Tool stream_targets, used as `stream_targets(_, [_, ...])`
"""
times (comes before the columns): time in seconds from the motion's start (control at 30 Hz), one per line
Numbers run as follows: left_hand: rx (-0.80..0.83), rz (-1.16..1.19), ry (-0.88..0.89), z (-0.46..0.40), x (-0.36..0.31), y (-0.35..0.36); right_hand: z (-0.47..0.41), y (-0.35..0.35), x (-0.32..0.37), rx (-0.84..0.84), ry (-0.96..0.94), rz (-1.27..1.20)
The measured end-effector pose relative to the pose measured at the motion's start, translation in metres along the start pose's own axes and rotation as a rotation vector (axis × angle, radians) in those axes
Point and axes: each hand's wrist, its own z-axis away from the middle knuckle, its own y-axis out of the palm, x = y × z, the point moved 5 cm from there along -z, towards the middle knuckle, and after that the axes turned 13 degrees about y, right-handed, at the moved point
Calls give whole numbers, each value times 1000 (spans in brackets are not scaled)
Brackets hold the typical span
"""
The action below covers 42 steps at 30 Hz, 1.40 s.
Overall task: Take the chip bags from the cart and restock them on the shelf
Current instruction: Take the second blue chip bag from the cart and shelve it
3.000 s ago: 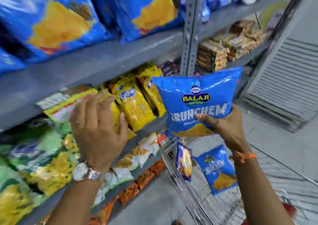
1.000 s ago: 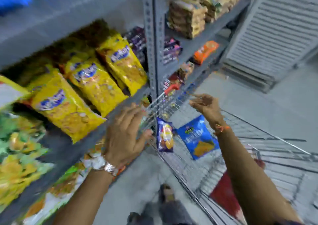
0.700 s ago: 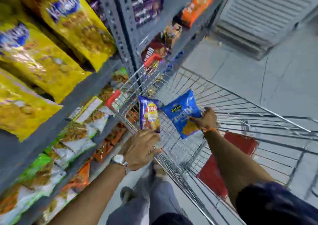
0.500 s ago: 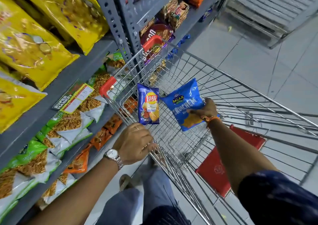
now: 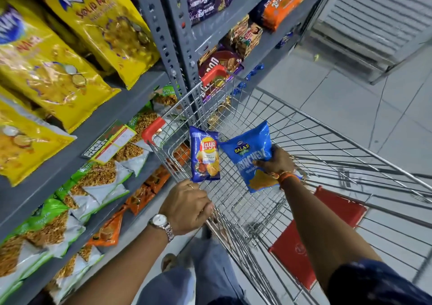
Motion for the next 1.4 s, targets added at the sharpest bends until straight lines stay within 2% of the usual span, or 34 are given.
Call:
stream_targets(0.2, [42,-107,12,-3,-7,-15,59,-36,33,-68,-153,-231])
stream_targets(0.37, [-3,-36,-63,3,-7,-52,130,-86,86,-66,-337,-493])
stream_targets(0.57, [-370,-130,-164,20,-13,-181,226,-148,163,62,-597,-744])
stream_targets(0.73, [-656,-417,-332,71,-32,-327,329,-199,232,182,-796,-844])
stream_targets(0.9, [-832,-737,-532,157,-49,-442,430,-228,290,287,-1004,-832])
stream_targets(1.0, [-840,-836,-643,210,-51,-477,481,-233,317,375,-1092,-826])
stream_targets(1.2, [-733,-914,-884,296,-43,-509,570,-218,378,579,-1241,-818])
stream_targets(1.3, [-684,-914,-931,324,-36,-508,615,-196,415,645,-1298,-848])
stream_targets(1.4, [-695,-922,-958,344,-36,-509,654,-164,452,629,-1309,-875])
